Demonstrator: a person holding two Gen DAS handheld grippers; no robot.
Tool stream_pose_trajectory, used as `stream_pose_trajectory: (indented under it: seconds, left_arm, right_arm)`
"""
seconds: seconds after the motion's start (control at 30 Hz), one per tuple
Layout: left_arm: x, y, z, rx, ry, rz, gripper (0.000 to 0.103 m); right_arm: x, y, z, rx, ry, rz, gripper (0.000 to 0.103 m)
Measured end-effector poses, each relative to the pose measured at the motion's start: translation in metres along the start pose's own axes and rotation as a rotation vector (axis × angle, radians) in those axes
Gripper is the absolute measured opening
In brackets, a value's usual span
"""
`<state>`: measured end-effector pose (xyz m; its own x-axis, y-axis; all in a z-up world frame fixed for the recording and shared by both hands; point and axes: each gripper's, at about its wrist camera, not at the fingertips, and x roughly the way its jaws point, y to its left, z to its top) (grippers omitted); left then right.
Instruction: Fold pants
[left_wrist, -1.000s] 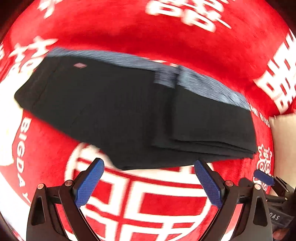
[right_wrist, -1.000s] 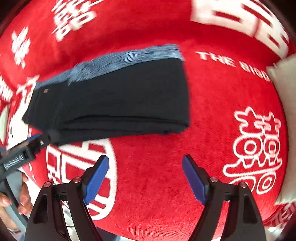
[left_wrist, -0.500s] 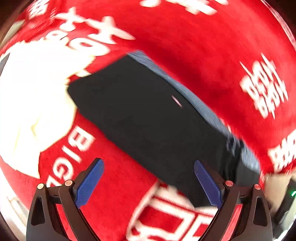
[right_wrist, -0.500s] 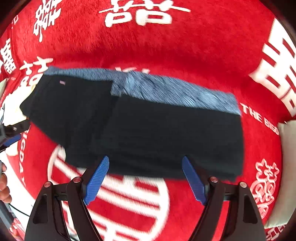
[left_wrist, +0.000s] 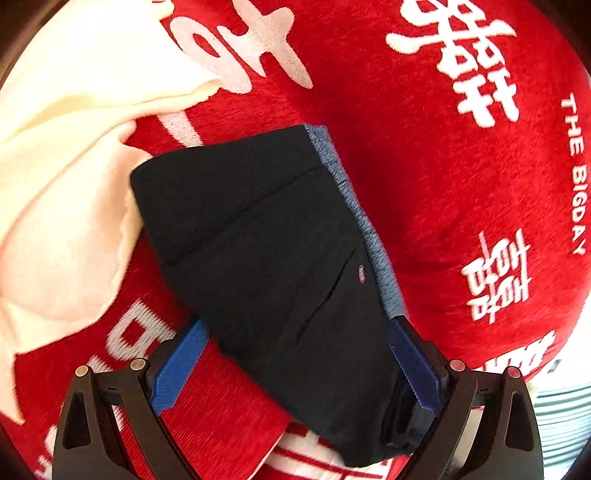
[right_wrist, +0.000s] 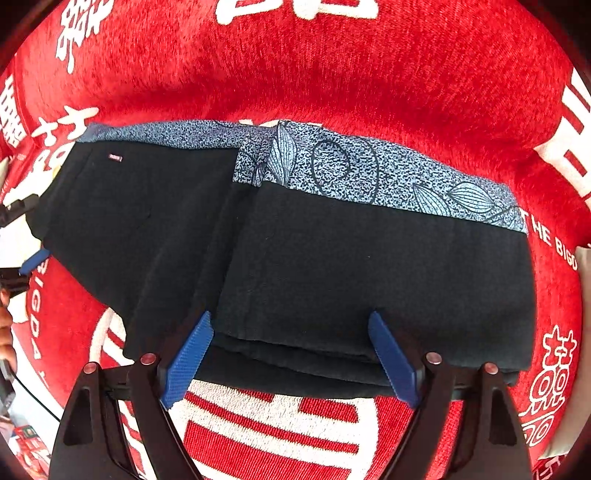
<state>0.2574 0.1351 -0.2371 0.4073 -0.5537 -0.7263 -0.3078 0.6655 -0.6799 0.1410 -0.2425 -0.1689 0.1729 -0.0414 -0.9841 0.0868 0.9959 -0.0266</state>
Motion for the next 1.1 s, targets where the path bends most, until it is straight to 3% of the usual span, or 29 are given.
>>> stream_pose_trajectory:
  seconds: [0.1,0.23,0.3,0.5,0.57,0.6,0.63,0.67,0.73,0.8,0.97,1.1]
  left_arm:
    - [0.004,0.004,0.004,-0.026,-0.016,-0.057,0.098]
    - [-0.003,-0.007,0.009,-0.012,-0.059,-0.206,0.098]
    - [-0.001,-0.013,0.010,0.028,-0.065,-0.203,0.098]
    - [0.021,-0.012,0.015,0.010,-0.017,-0.063,0.097]
    - [0.026,-0.025,0.015,0.055,-0.008,0.069,0.084]
    - [0.028,-0.029,0.014,0.076,-0.012,0.126,0.069]
    - [0.029,-0.035,0.013,0.099,-0.018,0.199,0.046]
    - [0.031,-0.037,0.013,0.120,-0.019,0.270,0.036]
    - [0.028,-0.037,0.012,0.120,-0.025,0.288,0.029]
    - [0.026,-0.045,0.010,0.158,-0.036,0.316,0.026]
    - [0.019,-0.094,-0.017,0.450,-0.107,0.460,0.024]
    - [0.023,-0.123,-0.039,0.655,-0.132,0.543,0.024]
  right_arm:
    - [0.000,0.001,0.000,0.004,-0.004,-0.003,0.089]
    - [0.001,0.001,0.000,0.001,-0.005,-0.005,0.089]
    - [0.001,0.001,0.000,0.002,-0.007,-0.004,0.089]
    - [0.000,0.000,0.001,-0.004,-0.008,-0.008,0.089]
    - [-0.006,0.002,0.005,-0.018,-0.008,-0.027,0.089]
    - [-0.010,0.004,0.007,-0.027,-0.014,-0.036,0.089]
    - [-0.019,0.007,0.011,-0.043,-0.033,-0.043,0.089]
    - [-0.028,0.010,0.015,-0.057,-0.049,-0.037,0.089]
    - [-0.042,0.017,0.026,-0.077,-0.064,-0.012,0.089]
    - [-0.052,0.024,0.039,-0.086,-0.065,0.021,0.089]
    - [-0.058,0.044,0.086,-0.073,0.019,0.159,0.089]
    - [-0.059,0.079,0.128,-0.134,0.076,0.260,0.089]
